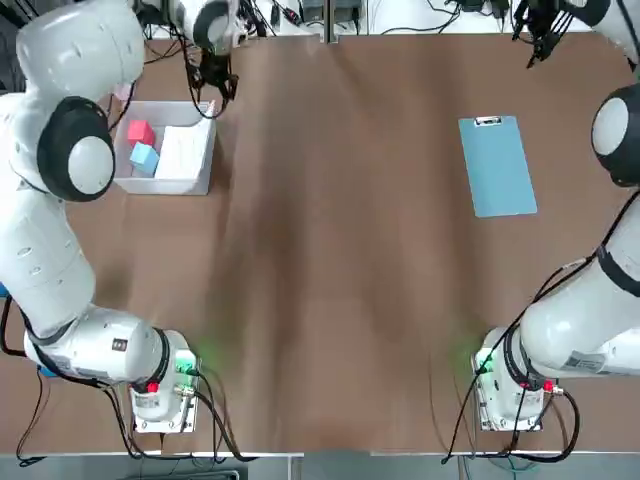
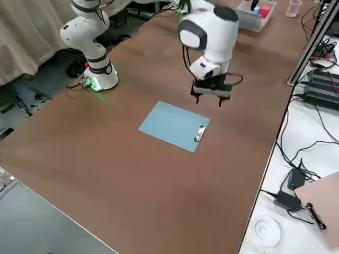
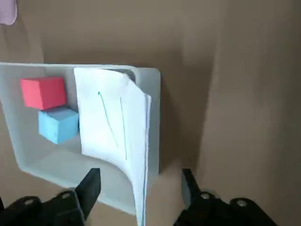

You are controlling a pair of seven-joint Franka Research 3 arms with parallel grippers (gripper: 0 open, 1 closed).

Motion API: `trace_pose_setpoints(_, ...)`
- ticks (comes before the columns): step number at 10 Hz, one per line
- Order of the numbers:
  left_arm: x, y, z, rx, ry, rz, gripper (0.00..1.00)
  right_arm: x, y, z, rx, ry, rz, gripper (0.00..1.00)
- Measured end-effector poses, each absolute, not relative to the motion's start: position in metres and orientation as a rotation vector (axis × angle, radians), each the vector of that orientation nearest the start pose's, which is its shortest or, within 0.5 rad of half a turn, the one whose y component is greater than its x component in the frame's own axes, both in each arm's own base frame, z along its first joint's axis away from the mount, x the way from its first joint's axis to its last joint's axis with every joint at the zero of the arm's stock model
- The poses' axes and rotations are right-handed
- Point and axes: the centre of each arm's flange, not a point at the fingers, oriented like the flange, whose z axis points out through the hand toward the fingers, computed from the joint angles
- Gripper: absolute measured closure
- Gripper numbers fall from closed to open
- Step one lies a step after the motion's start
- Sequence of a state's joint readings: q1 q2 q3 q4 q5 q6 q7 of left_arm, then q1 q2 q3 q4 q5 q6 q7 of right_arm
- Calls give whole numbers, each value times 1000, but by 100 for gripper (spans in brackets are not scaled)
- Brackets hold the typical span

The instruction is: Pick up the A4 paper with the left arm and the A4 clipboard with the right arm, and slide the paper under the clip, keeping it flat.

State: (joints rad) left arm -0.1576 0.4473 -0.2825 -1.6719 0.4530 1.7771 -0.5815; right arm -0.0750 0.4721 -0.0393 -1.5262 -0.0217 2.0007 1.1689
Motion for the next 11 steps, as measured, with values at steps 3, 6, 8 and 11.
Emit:
trace_pose_setpoints(3, 576, -218, 294, -2644, 106, 179, 23, 675, -79, 310, -2480, 1931, -101, 4)
trace_pose_setpoints(6, 566, -208, 275, -2610, 116, 201, 26, 671, -78, 270, -2441, 1995, -76, 5)
trace_pose_setpoints(8, 561, -208, 269, -2594, 68, 190, 34, 670, -78, 245, -2440, 2009, -59, 7)
trace_pose_setpoints(11, 560, -206, 267, -2586, 40, 181, 60, 670, -79, 213, -2426, 2024, -52, 9)
